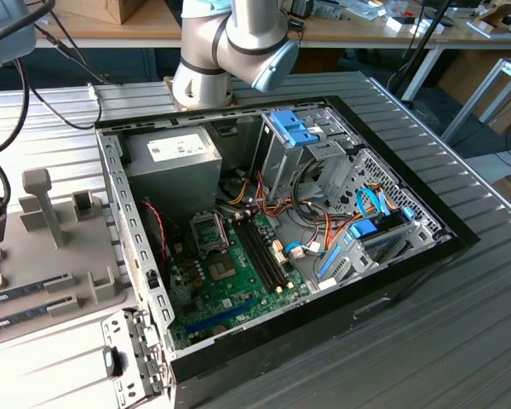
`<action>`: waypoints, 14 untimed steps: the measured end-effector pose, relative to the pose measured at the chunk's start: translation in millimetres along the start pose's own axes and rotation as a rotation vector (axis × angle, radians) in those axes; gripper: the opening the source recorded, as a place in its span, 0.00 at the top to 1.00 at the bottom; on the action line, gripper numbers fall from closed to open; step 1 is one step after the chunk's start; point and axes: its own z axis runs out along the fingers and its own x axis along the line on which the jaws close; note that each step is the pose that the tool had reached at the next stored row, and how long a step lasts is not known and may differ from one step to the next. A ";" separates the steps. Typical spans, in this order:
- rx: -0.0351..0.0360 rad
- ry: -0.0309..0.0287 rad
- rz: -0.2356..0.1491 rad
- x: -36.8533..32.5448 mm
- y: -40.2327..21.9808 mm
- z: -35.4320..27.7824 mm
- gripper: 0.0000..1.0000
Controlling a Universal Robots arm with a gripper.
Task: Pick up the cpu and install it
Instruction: 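Pick up the cpu and move it towards the insertion slot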
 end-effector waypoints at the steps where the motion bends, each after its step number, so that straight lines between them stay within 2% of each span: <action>1: 0.0025 -0.0003 -0.001 0.0 0.0 0.1 0.52; 2: 0.0066 -0.0006 -0.002 0.1 0.1 0.2 0.52; 6: 0.0313 -0.0017 -0.005 0.1 0.0 0.2 0.52; 7: 0.0332 -0.0017 -0.006 0.0 -0.1 0.3 0.52; 14: 0.0335 -0.0017 -0.006 0.1 -0.1 1.4 0.52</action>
